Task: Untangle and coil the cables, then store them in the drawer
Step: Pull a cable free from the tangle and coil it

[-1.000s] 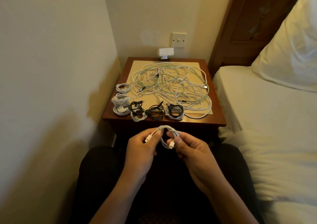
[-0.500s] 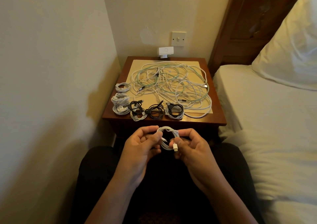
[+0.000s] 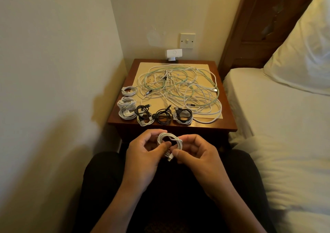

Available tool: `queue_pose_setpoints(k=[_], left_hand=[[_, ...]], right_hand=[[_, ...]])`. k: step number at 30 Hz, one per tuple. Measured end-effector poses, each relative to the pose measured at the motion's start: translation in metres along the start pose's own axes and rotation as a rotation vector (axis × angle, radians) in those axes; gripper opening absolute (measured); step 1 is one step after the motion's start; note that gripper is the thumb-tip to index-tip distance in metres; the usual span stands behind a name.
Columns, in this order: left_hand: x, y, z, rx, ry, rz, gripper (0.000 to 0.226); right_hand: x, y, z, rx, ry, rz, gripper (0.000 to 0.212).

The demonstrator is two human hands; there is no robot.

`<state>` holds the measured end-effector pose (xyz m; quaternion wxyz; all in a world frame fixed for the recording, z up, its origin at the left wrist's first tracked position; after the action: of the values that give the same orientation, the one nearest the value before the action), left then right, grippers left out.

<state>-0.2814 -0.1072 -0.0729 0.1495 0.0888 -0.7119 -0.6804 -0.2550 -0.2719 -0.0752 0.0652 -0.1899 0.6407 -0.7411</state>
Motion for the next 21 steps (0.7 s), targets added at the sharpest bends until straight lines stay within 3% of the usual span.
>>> queue_pose_setpoints(k=[5,14,21], left_hand=[[0.004,0.002,0.001,0.175,-0.074,0.142,0.032],[0.013,0.001,-0.007,0.370,-0.070,0.225,0.038],[0.011,0.004,-0.014,0.304,-0.112,0.191,0.049]], right_hand=[[0.001,-0.007,0.006,0.181,0.075,0.082,0.028],[-0.001,-0.010,0.008,0.232,0.198,0.084,0.024],[0.000,-0.002,0.000,0.001,0.160,-0.009,0.027]])
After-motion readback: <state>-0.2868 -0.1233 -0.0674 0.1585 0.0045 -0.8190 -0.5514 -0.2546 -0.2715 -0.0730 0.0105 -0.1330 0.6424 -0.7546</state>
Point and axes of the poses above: each hand's wrist, its own x-axis away from the middle knuckle, its own z-axis out of the back of the hand, y = z × x, the point moved 3 cm from there along -x, towards the middle knuckle, and after that the axes turned 9 degrees about x, right-handed, at the moved point
